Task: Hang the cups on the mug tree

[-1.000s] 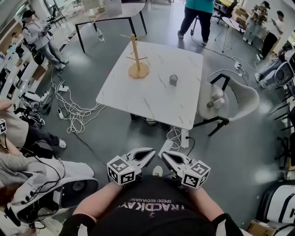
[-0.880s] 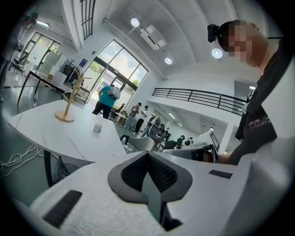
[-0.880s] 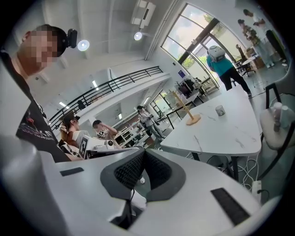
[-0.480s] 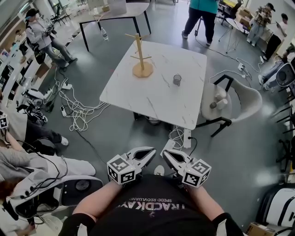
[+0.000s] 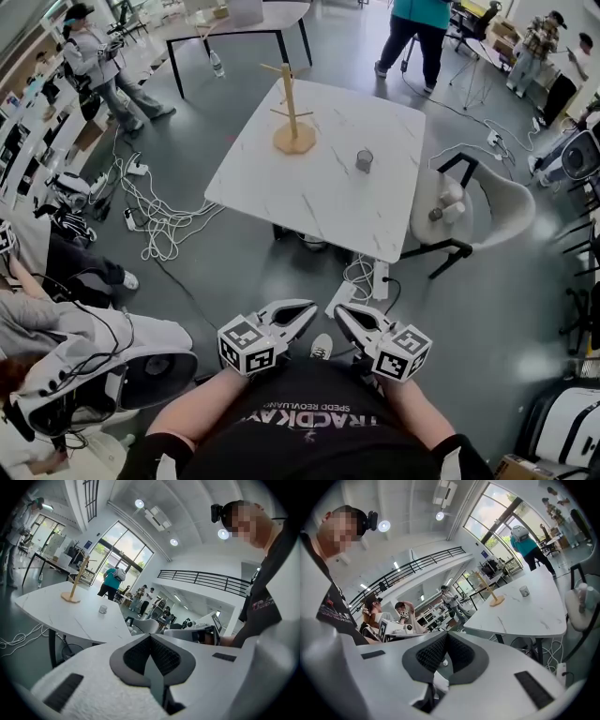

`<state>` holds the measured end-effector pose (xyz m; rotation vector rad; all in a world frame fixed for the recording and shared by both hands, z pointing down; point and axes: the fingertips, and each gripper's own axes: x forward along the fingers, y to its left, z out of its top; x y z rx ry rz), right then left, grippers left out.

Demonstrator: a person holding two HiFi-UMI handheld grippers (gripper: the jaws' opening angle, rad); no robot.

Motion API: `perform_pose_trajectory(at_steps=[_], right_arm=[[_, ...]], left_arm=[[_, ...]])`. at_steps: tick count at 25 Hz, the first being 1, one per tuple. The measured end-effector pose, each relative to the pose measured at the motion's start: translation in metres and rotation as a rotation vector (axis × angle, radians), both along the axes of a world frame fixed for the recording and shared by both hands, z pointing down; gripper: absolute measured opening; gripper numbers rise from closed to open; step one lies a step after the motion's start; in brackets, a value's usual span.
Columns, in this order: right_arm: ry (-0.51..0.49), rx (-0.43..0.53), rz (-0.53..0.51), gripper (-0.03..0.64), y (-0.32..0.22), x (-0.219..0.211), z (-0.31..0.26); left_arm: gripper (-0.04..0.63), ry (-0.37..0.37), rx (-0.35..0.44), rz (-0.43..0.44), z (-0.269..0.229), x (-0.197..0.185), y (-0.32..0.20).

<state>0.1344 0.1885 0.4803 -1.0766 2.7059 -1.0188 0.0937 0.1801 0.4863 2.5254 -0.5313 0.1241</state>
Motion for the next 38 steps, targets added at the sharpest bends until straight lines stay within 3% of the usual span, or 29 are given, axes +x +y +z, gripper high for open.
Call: perform_pose_trajectory(at_steps=[20, 38], right_arm=[[0.029, -0.003, 0.160, 0.009, -0.055, -0.010, 0.002], [0.053, -0.010, 0.270, 0.009, -0.124, -0.067, 0.002]], left_arm=[[-0.003, 0.013, -0.016, 0.072, -0.001, -0.031, -0.050], [-0.003, 0.047, -0.029, 0.150, 0.001, -0.093, -0.118]])
